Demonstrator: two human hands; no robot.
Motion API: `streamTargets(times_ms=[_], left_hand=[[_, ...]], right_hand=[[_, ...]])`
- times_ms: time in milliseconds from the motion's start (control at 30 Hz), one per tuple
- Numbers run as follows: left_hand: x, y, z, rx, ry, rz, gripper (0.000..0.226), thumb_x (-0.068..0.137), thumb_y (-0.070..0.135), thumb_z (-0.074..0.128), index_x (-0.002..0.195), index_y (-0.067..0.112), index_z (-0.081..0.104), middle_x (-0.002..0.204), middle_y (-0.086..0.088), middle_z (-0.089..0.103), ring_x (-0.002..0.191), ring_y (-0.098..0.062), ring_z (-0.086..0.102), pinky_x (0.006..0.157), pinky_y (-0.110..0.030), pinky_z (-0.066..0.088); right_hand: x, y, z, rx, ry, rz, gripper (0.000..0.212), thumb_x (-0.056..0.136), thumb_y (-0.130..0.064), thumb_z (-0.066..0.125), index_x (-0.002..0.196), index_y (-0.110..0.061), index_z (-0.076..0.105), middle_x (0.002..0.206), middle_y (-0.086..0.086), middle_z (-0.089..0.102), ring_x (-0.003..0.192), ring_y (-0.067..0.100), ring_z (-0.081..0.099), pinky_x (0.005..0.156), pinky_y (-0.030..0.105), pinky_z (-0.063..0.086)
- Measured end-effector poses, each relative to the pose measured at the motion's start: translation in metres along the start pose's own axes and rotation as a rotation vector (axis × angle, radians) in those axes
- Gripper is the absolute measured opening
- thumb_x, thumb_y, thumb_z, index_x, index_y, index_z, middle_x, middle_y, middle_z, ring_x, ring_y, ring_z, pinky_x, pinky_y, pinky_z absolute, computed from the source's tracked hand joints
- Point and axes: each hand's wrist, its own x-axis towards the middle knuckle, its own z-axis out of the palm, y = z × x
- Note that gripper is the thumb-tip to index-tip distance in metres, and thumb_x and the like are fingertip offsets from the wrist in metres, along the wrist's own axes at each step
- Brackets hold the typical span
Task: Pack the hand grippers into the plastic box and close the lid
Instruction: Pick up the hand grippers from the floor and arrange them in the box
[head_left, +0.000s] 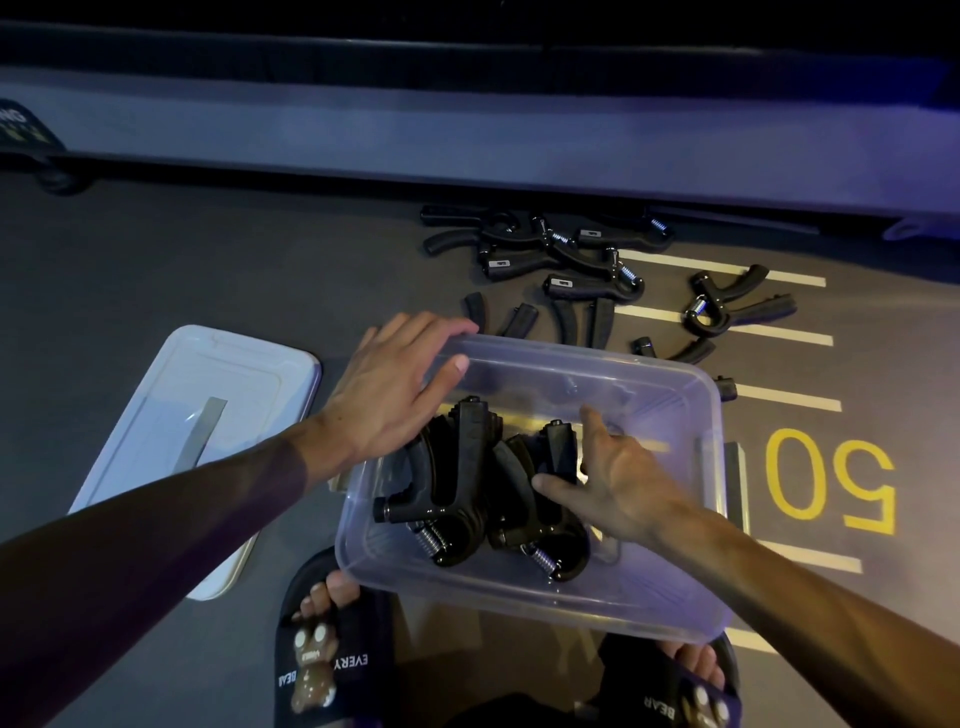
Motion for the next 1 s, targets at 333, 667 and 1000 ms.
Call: streamTargets(times_ms=[333, 667, 1000], left_hand=[[0.000, 0.000, 0.001, 0.003, 0.004, 0.003, 0.041, 0.105, 0.043, 0.036, 0.141, 0.028, 0.049, 0.129, 0.008, 0.057, 0.119, -0.015, 0.049, 0.096, -0.040, 0.038], [0.001, -0.001, 0.001, 0.009, 0.004, 0.008, 0.040, 0.106, 0.043, 0.036, 0.141, 0.028, 0.048, 0.129, 0.008, 0.057, 0.119, -0.014, 0.048, 0.095, -0.036, 0.036], [0.000, 0.000, 0.001, 0.005, -0.003, -0.002, 0.041, 0.105, 0.044, 0.035, 0.141, 0.029, 0.048, 0.129, 0.009, 0.057, 0.118, -0.015, 0.049, 0.097, -0.039, 0.038]], right_hand=[[-0.007, 0.001, 0.013, 0.517, -0.101, 0.099, 0.057, 0.075, -0.051, 0.072, 0.127, -0.035, 0.053, 0.119, -0.008, 0.062, 0.113, 0.015, 0.058, 0.103, 0.035, 0.046], [-0.004, -0.003, 0.015, 0.808, -0.186, 0.181, 0.033, 0.083, -0.024, 0.075, 0.112, -0.024, 0.060, 0.100, -0.004, 0.069, 0.086, 0.006, 0.065, 0.066, 0.015, 0.052], [-0.001, -0.002, 0.017, 0.940, -0.128, 0.267, 0.051, 0.073, -0.027, 0.081, 0.117, -0.026, 0.056, 0.102, -0.001, 0.068, 0.084, 0.011, 0.066, 0.058, 0.021, 0.048]])
